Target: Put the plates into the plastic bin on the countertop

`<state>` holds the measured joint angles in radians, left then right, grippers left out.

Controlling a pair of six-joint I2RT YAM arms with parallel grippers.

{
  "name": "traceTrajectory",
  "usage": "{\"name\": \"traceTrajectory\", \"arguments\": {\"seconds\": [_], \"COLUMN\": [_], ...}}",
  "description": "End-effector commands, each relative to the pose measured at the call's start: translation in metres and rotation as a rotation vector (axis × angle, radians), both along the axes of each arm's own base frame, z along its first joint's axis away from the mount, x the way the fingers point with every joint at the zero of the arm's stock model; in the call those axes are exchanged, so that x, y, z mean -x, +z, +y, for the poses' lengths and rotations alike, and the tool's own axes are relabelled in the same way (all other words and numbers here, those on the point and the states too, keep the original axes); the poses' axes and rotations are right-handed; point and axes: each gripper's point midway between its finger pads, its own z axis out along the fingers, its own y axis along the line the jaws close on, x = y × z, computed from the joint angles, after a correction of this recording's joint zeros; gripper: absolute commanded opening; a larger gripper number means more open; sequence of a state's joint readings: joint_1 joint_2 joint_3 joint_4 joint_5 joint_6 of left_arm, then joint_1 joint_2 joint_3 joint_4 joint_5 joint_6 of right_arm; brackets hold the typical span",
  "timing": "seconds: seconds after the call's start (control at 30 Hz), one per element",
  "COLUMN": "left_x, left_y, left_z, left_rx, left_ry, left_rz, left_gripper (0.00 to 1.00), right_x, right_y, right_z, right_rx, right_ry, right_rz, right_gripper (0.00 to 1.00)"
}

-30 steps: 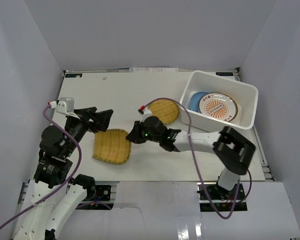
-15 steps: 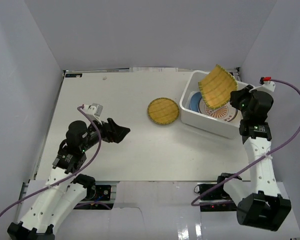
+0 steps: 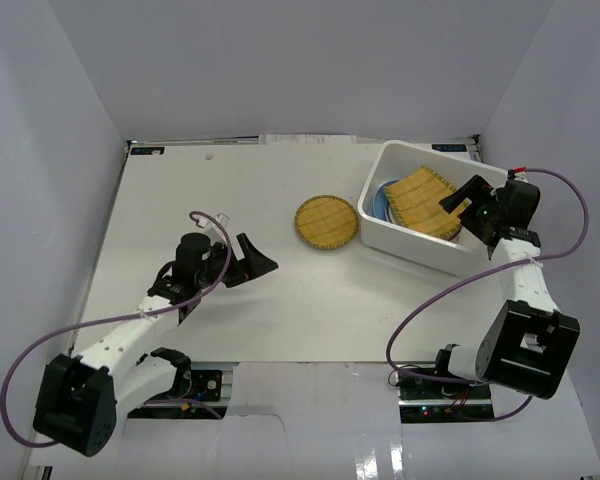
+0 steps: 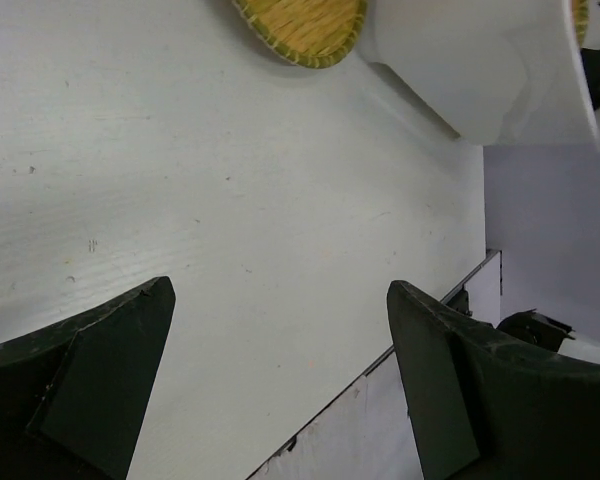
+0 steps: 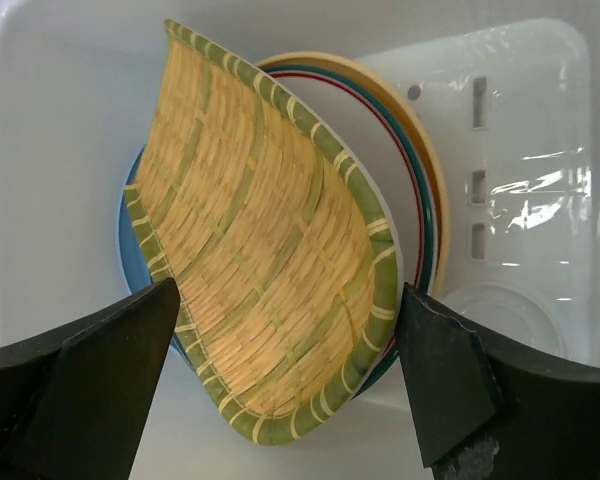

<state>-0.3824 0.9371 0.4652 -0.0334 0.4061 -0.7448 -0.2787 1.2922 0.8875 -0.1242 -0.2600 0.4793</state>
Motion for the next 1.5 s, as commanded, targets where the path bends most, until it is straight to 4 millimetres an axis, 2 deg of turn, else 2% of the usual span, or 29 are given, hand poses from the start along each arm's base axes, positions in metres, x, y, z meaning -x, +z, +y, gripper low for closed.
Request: {"name": "traceTrajectory", "arguments": {"seconds": [0.0, 0.1, 0.23, 0.33, 0.47, 0.5, 0.53, 0.6, 0.63, 0.7, 0.73, 0.77, 0.8, 0.83, 0.87, 0.9, 0.93, 1.0, 1.03, 1.07, 1.1, 1.13, 1.17, 1.2, 1.27, 1.37, 1.4, 1.43, 1.47], "left_x": [-0.022, -0.041, -0.067, -0.093, -0.118, -0.127, -0.131, -0.144, -0.147, -0.156, -0.164, -0.168, -0.171, -0.179, -0.180, -0.183, -0.185, -0.186, -0.184, -0.181, -0.184, -0.181, -0.167, -0.166, -0.152, -0.113, -0.090, -0.079, -0.069], "left_y": [0.003, -0.011, -0.023, -0.038, -0.053, -0.049, -0.063, -0.061, -0.074, -0.082, -0.093, -0.098, -0.104, -0.102, -0.115, -0.117, -0.119, -0.123, -0.130, -0.131, -0.113, -0.109, -0.117, -0.090, -0.074, -0.041, -0.048, -0.018, -0.012], "left_z": [-0.013, -0.017, -0.027, -0.035, -0.049, -0.054, -0.056, -0.063, -0.067, -0.073, -0.081, -0.085, -0.089, -0.094, -0.094, -0.096, -0.098, -0.098, -0.091, -0.085, -0.080, -0.073, -0.061, -0.052, -0.039, -0.023, -0.019, -0.018, -0.016], "left_rx": [0.067, 0.056, 0.039, 0.007, -0.003, 0.003, -0.012, -0.008, -0.022, -0.026, -0.034, -0.038, -0.037, -0.027, -0.037, -0.025, -0.018, -0.020, -0.041, -0.052, -0.034, -0.033, -0.055, -0.030, -0.020, 0.027, 0.032, 0.083, 0.098], "left_ry": [0.022, 0.068, 0.115, 0.140, 0.136, 0.132, 0.130, 0.126, 0.126, 0.124, 0.116, 0.114, 0.114, 0.117, 0.122, 0.129, 0.127, 0.132, 0.158, 0.168, 0.182, 0.191, 0.204, 0.219, 0.230, 0.211, 0.188, 0.171, 0.159], "left_rz": [-0.002, 0.026, 0.050, 0.078, 0.102, 0.083, 0.108, 0.096, 0.117, 0.126, 0.145, 0.154, 0.170, 0.161, 0.183, 0.187, 0.187, 0.188, 0.205, 0.206, 0.162, 0.153, 0.171, 0.118, 0.086, 0.030, 0.062, -0.003, -0.011], "left_gripper": [0.98, 0.96, 0.95, 0.95, 0.92, 0.91, 0.90, 0.88, 0.85, 0.77, 0.76, 0.74, 0.69, 0.66, 0.63, 0.51, 0.44, 0.21, 0.00, 0.00, 0.00, 0.00, 0.00, 0.00, 0.00, 0.00, 0.00, 0.00, 0.00], "right_x": [-0.005, 0.001, 0.012, 0.018, 0.033, 0.037, 0.033, 0.040, 0.041, 0.048, 0.054, 0.057, 0.067, 0.071, 0.075, 0.084, 0.087, 0.093, 0.097, 0.100, 0.104, 0.105, 0.109, 0.111, 0.115, 0.118, 0.123, 0.126, 0.126], "right_y": [0.042, 0.081, 0.111, 0.096, 0.039, 0.049, 0.064, 0.070, 0.073, 0.082, 0.085, 0.085, 0.090, 0.089, 0.091, 0.092, 0.094, 0.095, 0.099, 0.099, 0.095, 0.095, 0.094, 0.090, 0.082, 0.060, 0.056, 0.055, 0.047], "right_z": [-0.010, -0.016, -0.013, -0.016, -0.017, -0.010, -0.003, 0.023, 0.043, 0.073, 0.105, 0.117, 0.143, 0.152, 0.161, 0.179, 0.185, 0.192, 0.201, 0.204, 0.210, 0.213, 0.218, 0.223, 0.233, 0.253, 0.262, 0.269, 0.275], "right_rx": [0.052, 0.096, 0.129, 0.147, 0.142, 0.129, 0.115, 0.047, 0.030, 0.023, 0.013, 0.020, 0.006, 0.001, -0.008, -0.027, -0.026, -0.005, -0.003, 0.007, 0.012, 0.022, 0.020, 0.029, 0.030, 0.036, 0.032, 0.028, 0.029], "right_ry": [-0.058, -0.101, -0.137, -0.163, -0.184, -0.164, -0.138, -0.043, 0.027, 0.121, 0.214, 0.235, 0.310, 0.333, 0.352, 0.410, 0.429, 0.446, 0.474, 0.494, 0.520, 0.539, 0.568, 0.599, 0.655, 0.751, 0.787, 0.820, 0.841], "right_rz": [-0.116, -0.209, -0.310, -0.274, -0.151, -0.220, -0.318, -0.365, -0.376, -0.403, -0.414, -0.418, -0.436, -0.439, -0.450, -0.456, -0.462, -0.464, -0.473, -0.473, -0.455, -0.456, -0.456, -0.448, -0.425, -0.352, -0.342, -0.338, -0.313], "right_gripper": [0.92, 0.90, 0.90, 0.90, 0.93, 0.94, 0.98, 1.00, 1.00, 0.96, 0.95, 0.95, 0.94, 0.93, 0.92, 0.92, 0.91, 0.91, 0.91, 0.91, 0.91, 0.92, 0.93, 0.95, 0.96, 0.96, 0.95, 0.92, 0.91]}}
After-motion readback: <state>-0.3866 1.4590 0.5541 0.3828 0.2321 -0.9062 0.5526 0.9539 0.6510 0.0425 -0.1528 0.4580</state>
